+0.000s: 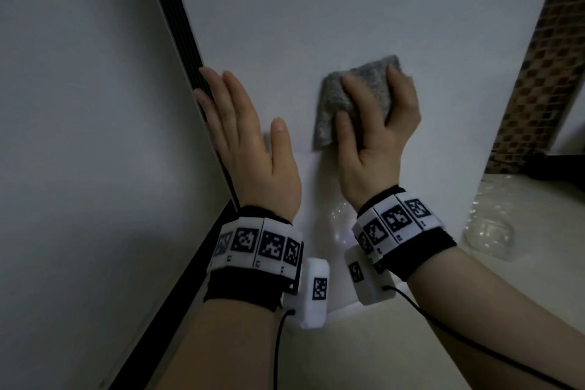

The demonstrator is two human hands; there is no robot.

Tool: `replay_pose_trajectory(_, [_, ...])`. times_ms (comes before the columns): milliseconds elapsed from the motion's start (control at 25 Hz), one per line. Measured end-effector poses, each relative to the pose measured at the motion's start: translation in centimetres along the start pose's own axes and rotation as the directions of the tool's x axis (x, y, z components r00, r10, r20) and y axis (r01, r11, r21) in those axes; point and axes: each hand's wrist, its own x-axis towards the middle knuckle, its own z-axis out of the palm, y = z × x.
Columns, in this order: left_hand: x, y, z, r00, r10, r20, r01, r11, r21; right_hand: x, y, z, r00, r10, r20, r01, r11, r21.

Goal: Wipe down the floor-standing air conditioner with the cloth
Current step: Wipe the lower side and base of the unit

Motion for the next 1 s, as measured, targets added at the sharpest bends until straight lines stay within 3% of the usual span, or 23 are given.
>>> replay_pose_trajectory(40, [0.1, 0.3, 0.2, 1.0, -0.011, -0.012, 0.012, 0.999, 0.03, 0.3, 0.4, -0.4, 1.0, -0.021, 0.022, 0.021, 1.0, 0.001])
replay_pose_trajectory(200, [0.6, 2.1, 1.4, 0.998, -0.064, -0.016, 0.066, 0.981, 0.184, 3.2, 1.3, -2.3, 0.993, 0.119, -0.019, -0.12, 0.991, -0.053])
replay_pose_trajectory(320, [1.4, 3.4, 2.0, 0.999, -0.028, 0.015, 0.022, 0.951, 0.307, 3.6, 1.3, -3.0, 0.995, 0.008, 0.096, 0.012, 0.98, -0.2])
replay_pose_trajectory(400, [1.9, 3.8, 2.3, 0.999, -0.002, 0.046, -0.013, 0.941, 0.339, 4.4, 2.3, -3.8, 0.996, 0.047, 0.07, -0.029, 0.97, -0.24])
replay_pose_trajectory(520, [2.1, 4.0, 2.6, 1.0, -0.015, 0.023, 0.005, 0.927, 0.374, 5.0, 3.2, -4.3, 0.984, 0.175, 0.022, -0.171, 0.979, -0.114])
replay_pose_trajectory(640, [2.2, 4.2, 3.2, 0.999, -0.042, -0.012, 0.044, 0.923, 0.383, 3.7, 3.2, -3.8, 0.984, 0.04, 0.171, -0.032, 0.998, -0.052])
replay_pose_trajectory(680, [2.2, 4.1, 3.3, 0.999, -0.041, -0.014, 0.043, 0.92, 0.389, 4.1, 3.5, -3.9, 0.986, 0.029, 0.162, -0.025, 0.999, -0.025])
replay_pose_trajectory(840, [2.3, 4.1, 3.4, 0.999, -0.04, -0.009, 0.04, 0.902, 0.429, 6.5, 4.3, -4.5, 0.955, 0.295, -0.015, -0.292, 0.951, 0.105])
replay_pose_trajectory(1000, [2.2, 4.7, 3.9, 0.999, -0.04, 0.019, 0.026, 0.878, 0.478, 5.1, 4.4, -4.3, 0.991, 0.099, 0.094, -0.104, 0.993, 0.053])
